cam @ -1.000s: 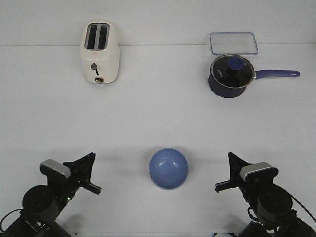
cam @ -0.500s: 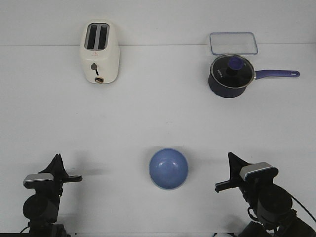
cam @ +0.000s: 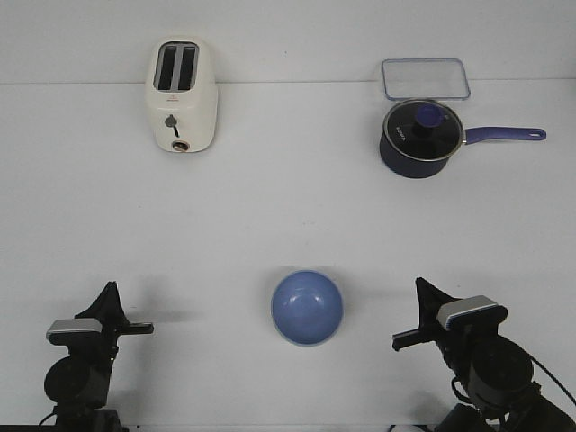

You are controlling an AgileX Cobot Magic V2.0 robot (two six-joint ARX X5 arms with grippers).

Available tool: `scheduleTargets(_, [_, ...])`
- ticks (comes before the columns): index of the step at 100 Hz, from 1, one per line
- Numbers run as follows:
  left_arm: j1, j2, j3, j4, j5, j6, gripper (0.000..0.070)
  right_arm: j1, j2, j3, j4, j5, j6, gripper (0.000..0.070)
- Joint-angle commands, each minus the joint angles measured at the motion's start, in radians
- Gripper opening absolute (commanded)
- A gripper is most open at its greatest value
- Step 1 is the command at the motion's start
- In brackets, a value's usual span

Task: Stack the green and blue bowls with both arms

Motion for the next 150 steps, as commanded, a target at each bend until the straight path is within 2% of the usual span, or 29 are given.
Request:
scheduleTargets(1, [-0.001, -0.002, -0.02, 0.011, 0.003, -0.002, 0.0015, 0.007, 0.0, 0.005, 0.016, 0.0, 0.002, 0.0011])
scheduleTargets(47, [-0.001, -0.002, -0.02, 0.011, 0.003, -0.002, 0.0015, 0.007, 0.0, 0.005, 0.016, 0.0, 0.002, 0.0011])
scheduleTargets(53, [-0.001, -0.002, -0.02, 0.011, 0.003, -0.002, 0.0015, 0.005, 0.0, 0.005, 0.014, 0.0, -0.014, 0.0011])
scheduleTargets(56, [-0.001, -0.002, -0.02, 0.011, 0.003, -0.002, 0.0015, -0.005, -0.001, 0.005, 0.016, 0.004, -0.054, 0.0011])
scheduleTargets(60, [-0.001, -0.002, -0.02, 0.011, 0.003, -0.002, 0.0015, -0.041, -0.006, 0.005, 0.025, 0.024, -0.116, 0.0011])
scheduleTargets(70, [-0.001, -0.002, -0.02, 0.011, 0.003, -0.002, 0.0015, -0.207, -0.034, -0.046, 0.098, -0.008, -0.161, 0.0011])
scheduleTargets(86, [-0.001, -0.002, -0.02, 0.011, 0.003, -0.002, 0.0015, -0.546, -0.177, -0.29, 0.34, -0.195, -0.232, 0.0011])
scheduleTargets(97, [-0.001, -0.002, -0.02, 0.011, 0.003, -0.002, 0.0015, -0.691, -0.285, -0.457, 0.43, -0.281, -0.265, 0.0011])
scheduleTargets(106, [-0.001, -0.002, -0.02, 0.011, 0.003, -0.002, 0.0015, -0.734, -0.346, -0.553, 0.451, -0.29, -0.27, 0.0011])
scheduleTargets(123, [-0.001, -0.002, -0.02, 0.011, 0.003, -0.002, 0.0015, -0.735, -0.391, -0.669, 0.472, -0.29, -0.257, 0.0011])
scheduleTargets(150, [-0.001, -0.001, -0.02, 0.012, 0.003, -0.002, 0.0015, -0.735, -0.391, -0.667, 0.467, -0.29, -0.255, 0.0011])
